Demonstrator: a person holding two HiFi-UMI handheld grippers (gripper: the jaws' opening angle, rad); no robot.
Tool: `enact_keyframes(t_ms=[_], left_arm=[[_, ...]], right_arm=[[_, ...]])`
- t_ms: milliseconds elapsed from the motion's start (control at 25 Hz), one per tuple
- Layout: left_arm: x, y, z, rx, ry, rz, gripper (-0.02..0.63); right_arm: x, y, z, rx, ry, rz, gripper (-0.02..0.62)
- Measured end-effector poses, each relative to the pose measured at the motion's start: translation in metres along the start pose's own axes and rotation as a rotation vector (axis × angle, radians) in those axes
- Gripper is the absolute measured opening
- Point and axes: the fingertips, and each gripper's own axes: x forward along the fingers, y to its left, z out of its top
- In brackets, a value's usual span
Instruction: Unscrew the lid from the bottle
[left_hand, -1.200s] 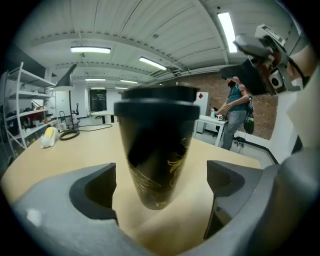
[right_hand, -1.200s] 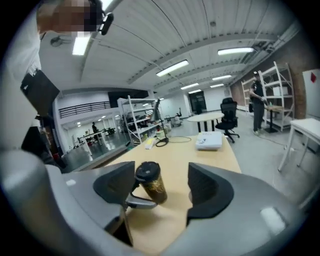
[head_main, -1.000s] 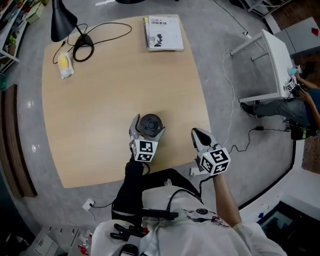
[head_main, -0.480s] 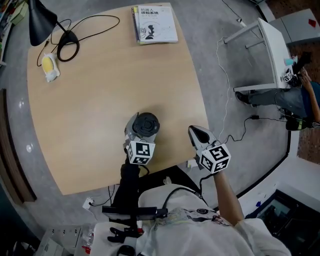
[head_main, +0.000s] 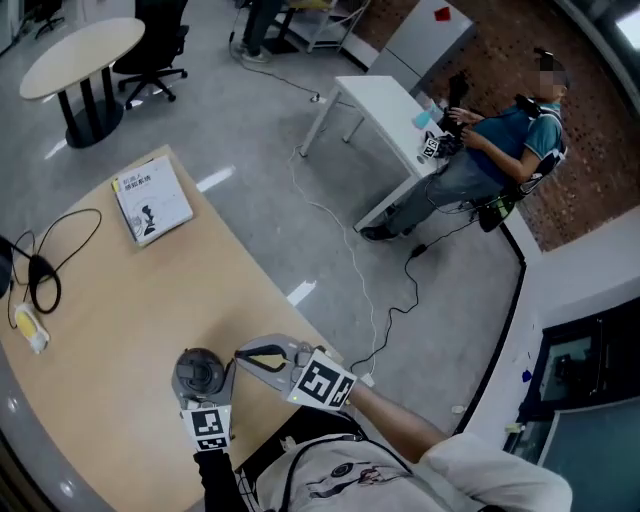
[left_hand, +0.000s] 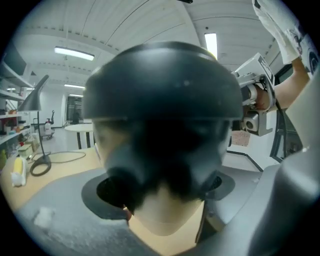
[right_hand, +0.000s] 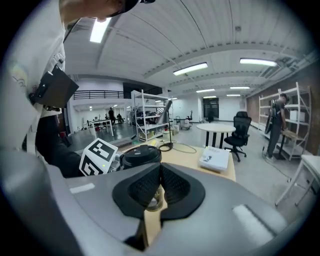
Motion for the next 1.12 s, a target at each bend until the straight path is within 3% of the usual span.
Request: enact_keyframes(t_ms=[80,160,240,280,480,560,680,720,840,960,1040,1120], left_arm=[[0.012,-0.018,0.035,0.054,-0.059,-0.059,0.411],[0.005,-0.04,0.059,0.056,-0.074,-0.094,0.411],[-0.01,-0.062,0.073,0.034,-0.059,-0.103,0.411],[-0.013,-0.074,0.079,0.042,-0.056,-0.108,0.411],[-0.015,-0.126,0.105,0.089,-0.079,-0.145,0.411],[-0.018,-0.14,0.105,0.135,-0.071,-0.142,0.411],[-0.012,-0.174,0.103,0.201,0.03,-0.191,0.413],[-0.007,-0.185,0.109,0.213,0.027,-0.211,0.413],[-0.011,-0.199,0.143,0.244,-0.092,-0.257,0.419],[-0.038,-0.187,0.164,0.254,-0.117,-0.282,0.42],[-0.055,-0.185,0.169,0.297,-0.108,-0.326,0.42],[-0.072,-0.194,0.167,0.351,-0.09,-0.427,0.419]], right_arm=[[-0.018,-0.009,0.024,-0.055,-0.054,0.012,0.034],[-0.037,-0.002,0.041,-0.077,-0.083,0.089,0.203],[-0.056,0.014,0.052,-0.104,-0.088,0.19,0.284],[-0.064,0.02,0.054,-0.132,-0.073,0.234,0.355],[-0.105,0.046,0.058,-0.28,-0.012,0.393,0.439],[-0.109,0.058,0.052,-0.337,0.002,0.448,0.462],[-0.123,0.061,0.042,-0.406,-0.012,0.536,0.462],[-0.132,0.059,0.043,-0.415,-0.027,0.565,0.46],[-0.151,0.061,0.068,-0.416,-0.079,0.621,0.46],[-0.149,0.079,0.102,-0.436,-0.121,0.695,0.459],[-0.15,0.094,0.114,-0.486,-0.116,0.789,0.459],[-0.157,0.11,0.117,-0.543,-0.092,0.954,0.459]])
